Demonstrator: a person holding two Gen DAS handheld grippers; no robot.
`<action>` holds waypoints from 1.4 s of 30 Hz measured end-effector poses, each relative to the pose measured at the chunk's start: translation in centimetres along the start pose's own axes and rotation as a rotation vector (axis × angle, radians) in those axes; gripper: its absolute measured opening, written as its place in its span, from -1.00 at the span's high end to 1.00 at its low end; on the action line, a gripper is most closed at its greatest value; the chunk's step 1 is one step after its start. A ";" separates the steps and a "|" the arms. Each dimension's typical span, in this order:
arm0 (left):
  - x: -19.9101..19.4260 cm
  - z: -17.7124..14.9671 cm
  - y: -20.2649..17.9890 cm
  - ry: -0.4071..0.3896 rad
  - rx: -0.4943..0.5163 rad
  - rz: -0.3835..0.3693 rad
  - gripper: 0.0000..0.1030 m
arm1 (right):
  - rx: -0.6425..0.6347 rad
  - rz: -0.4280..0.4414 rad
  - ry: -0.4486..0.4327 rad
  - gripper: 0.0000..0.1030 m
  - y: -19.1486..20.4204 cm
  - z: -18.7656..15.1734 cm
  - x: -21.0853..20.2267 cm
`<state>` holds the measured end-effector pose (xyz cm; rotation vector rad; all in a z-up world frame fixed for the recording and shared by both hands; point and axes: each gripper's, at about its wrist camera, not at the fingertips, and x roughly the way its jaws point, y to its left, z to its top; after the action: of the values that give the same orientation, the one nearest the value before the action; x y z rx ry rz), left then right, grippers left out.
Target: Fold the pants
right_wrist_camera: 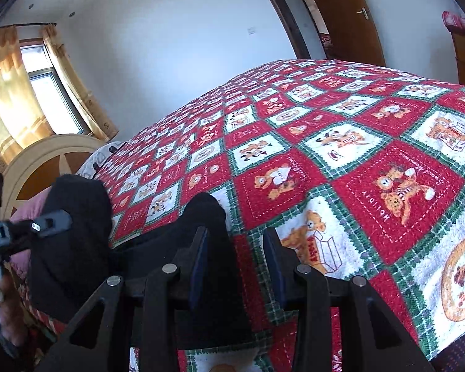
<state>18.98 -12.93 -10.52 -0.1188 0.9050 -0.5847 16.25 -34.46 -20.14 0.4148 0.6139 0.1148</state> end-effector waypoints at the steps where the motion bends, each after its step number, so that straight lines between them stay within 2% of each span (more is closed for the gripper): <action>1: 1.0 -0.1 -0.2 0.019 0.010 0.010 0.55 | -0.001 -0.001 0.000 0.26 0.0 0.0 0.0; 4: 3.0 -0.7 -0.8 0.056 0.036 0.034 0.50 | -0.004 -0.002 0.002 0.26 0.0 0.0 0.1; 7: 3.9 -1.2 -1.4 0.052 0.040 0.022 0.45 | -0.005 0.000 0.006 0.26 0.0 -0.1 0.2; 9: 3.6 -1.4 -1.8 0.030 0.047 0.013 0.22 | -0.004 0.001 0.006 0.26 -0.1 -0.1 0.2; 11: 2.7 -1.3 -2.2 -0.005 0.041 -0.028 0.01 | 0.002 0.004 0.007 0.26 -0.3 -0.1 0.3; 13: 1.4 -1.0 -2.5 -0.057 0.035 -0.060 -0.13 | 0.012 0.013 0.012 0.26 -0.5 -0.1 0.4; 15: 0.1 -0.9 -2.4 -0.099 0.036 -0.061 -0.26 | 0.023 0.026 0.018 0.26 -0.6 -0.1 0.5; 18: -1.6 -1.5 -1.1 -0.143 0.030 -0.028 -0.28 | 0.044 0.113 0.042 0.26 -0.8 -0.1 0.6; 21: -3.1 -3.1 2.0 -0.182 -0.018 0.025 -0.33 | 0.067 0.231 0.074 0.22 -0.9 0.4 0.3; 23: -3.5 -4.3 4.0 -0.197 -0.040 0.090 -0.46 | 0.083 0.295 0.084 -0.21 -1.0 0.8 -0.1; 25: -3.6 -5.5 6.1 -0.198 -0.057 0.165 -0.49 | 0.108 0.349 0.095 -0.28 -1.2 1.0 -0.1; 28: -3.0 -7.2 8.9 -0.180 -0.096 0.243 -0.49 | 0.107 0.339 0.134 -0.28 -1.0 0.8 0.6; 31: -2.3 -8.4 10.7 -0.174 -0.136 0.249 -0.49 | 0.106 0.328 0.156 -0.28 -0.6 0.5 1.3; 34: -1.4 -8.9 10.7 -0.180 -0.119 0.260 -0.50 | 0.064 0.308 0.171 -0.28 0.3 0.2 1.7; 35: -1.1 -9.0 10.7 -0.181 -0.115 0.264 -0.56 | 0.038 0.296 0.174 -0.28 0.7 0.1 1.8; 36: -0.9 -9.2 10.7 -0.179 -0.115 0.269 -0.62 | 0.006 0.269 0.177 -0.26 1.3 0.0 1.9; 37: -0.8 -9.4 11.0 -0.179 -0.122 0.283 -0.65 | -0.046 0.211 0.178 -0.02 2.1 -0.2 2.0; 38: -0.8 -9.6 11.2 -0.183 -0.133 0.291 -0.75 | -0.087 0.161 0.184 0.35 2.7 -0.2 2.2; 39: -0.8 -9.8 11.5 -0.188 -0.148 0.295 -0.85 | -0.111 0.139 0.185 0.54 3.0 -0.2 2.4; 40: -0.9 -10.0 11.8 -0.193 -0.163 0.297 -0.86 | -0.128 0.134 0.177 0.76 3.3 0.0 2.3; 42: -1.0 -10.2 11.7 -0.199 -0.154 0.308 -0.87 | -0.139 0.160 0.152 0.79 3.9 0.9 1.9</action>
<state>15.65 -1.10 -20.12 -0.1694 0.7550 -0.2120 18.31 -30.78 -18.90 0.3219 0.7177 0.3419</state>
